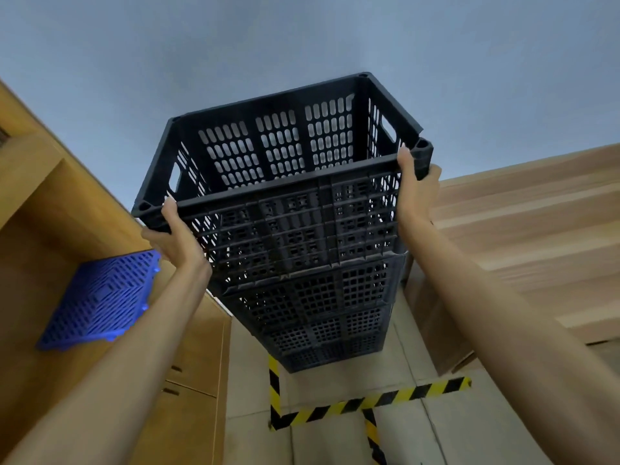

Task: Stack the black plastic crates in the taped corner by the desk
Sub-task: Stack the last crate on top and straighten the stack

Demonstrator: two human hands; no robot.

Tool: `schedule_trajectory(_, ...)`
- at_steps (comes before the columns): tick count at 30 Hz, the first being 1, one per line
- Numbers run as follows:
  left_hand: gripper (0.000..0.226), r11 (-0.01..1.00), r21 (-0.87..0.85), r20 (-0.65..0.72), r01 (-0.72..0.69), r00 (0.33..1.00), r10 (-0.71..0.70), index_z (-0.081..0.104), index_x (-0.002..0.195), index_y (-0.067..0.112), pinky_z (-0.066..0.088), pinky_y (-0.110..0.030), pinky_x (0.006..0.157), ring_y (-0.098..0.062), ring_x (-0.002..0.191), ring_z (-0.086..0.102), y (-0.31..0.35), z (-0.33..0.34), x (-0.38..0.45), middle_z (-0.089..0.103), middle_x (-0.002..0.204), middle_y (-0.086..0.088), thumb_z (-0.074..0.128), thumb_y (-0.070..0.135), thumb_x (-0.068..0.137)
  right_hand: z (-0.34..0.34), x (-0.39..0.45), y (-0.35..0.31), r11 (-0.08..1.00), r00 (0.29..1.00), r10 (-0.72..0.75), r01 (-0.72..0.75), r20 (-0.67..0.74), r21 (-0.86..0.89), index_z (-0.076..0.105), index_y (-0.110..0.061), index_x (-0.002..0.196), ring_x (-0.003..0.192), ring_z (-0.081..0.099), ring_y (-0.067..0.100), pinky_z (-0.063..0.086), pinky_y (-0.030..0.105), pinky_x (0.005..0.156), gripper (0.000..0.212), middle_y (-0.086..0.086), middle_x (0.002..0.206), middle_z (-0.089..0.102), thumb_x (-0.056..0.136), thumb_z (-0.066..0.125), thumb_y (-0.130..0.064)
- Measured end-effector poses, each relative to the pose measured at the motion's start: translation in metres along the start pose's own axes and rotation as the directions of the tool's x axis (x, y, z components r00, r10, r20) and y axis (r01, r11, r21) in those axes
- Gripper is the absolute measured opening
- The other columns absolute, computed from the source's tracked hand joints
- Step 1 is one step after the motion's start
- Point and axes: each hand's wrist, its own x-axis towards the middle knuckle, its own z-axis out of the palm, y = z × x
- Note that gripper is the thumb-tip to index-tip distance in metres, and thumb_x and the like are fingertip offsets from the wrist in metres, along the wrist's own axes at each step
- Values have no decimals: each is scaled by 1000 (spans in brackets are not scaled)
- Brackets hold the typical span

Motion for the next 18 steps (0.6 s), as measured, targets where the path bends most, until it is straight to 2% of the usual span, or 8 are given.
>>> schedule_trajectory(3,80,1000,-19,81,9,997,-7,24,149,14,33,-29,99,-13,126,40,7,6,5,35,150,-1,55,56,88,2,-1,-2,1000,999,1,-1,-36,-5,50,-18,115,105,55,20,41,32,83,69,6,118,56,69,61,-68)
schedule_trajectory(6,71,1000,-22,30,16,999,-16,29,146,11,32,-28,90,-10,107,37,13,16,6,41,143,-3,53,51,92,3,0,-1,1000,999,7,-8,-45,-7,49,-21,114,106,55,19,42,34,87,68,4,119,56,68,60,-70)
schedule_trajectory(8,71,999,-40,15,24,1000,-24,31,145,11,31,-28,88,-9,105,37,14,19,5,43,130,1,55,50,90,5,1,0,1000,998,1,-1,-59,-7,48,-21,115,108,55,19,41,34,87,67,5,120,56,70,60,-69)
schedule_trajectory(11,71,998,-53,31,36,999,-35,31,144,13,31,-28,87,-9,105,38,10,17,4,37,116,9,56,51,89,11,3,1,1000,997,-23,23,-71,-2,48,-16,121,110,54,22,39,31,85,63,7,122,54,79,58,-62)
schedule_trajectory(15,63,997,-60,46,46,998,-43,37,135,18,35,-28,87,-12,110,46,10,20,2,41,117,8,58,53,87,18,16,-5,1000,997,-28,28,-65,-6,43,-15,131,116,49,26,39,36,95,62,5,124,47,86,56,-57)
schedule_trajectory(16,60,997,-62,53,51,997,-48,38,131,21,36,-29,87,-14,113,48,11,22,1,45,121,5,58,54,86,18,20,-8,999,998,-22,21,-57,-24,42,-15,131,118,48,28,40,39,98,65,5,124,46,85,55,-59)
schedule_trajectory(18,66,997,-48,48,52,998,-50,36,139,18,34,-28,88,-16,119,46,12,26,-2,45,138,-2,57,54,87,19,27,-12,997,999,-7,3,-50,-78,41,-17,131,119,47,30,39,47,102,68,4,125,45,83,51,-63)
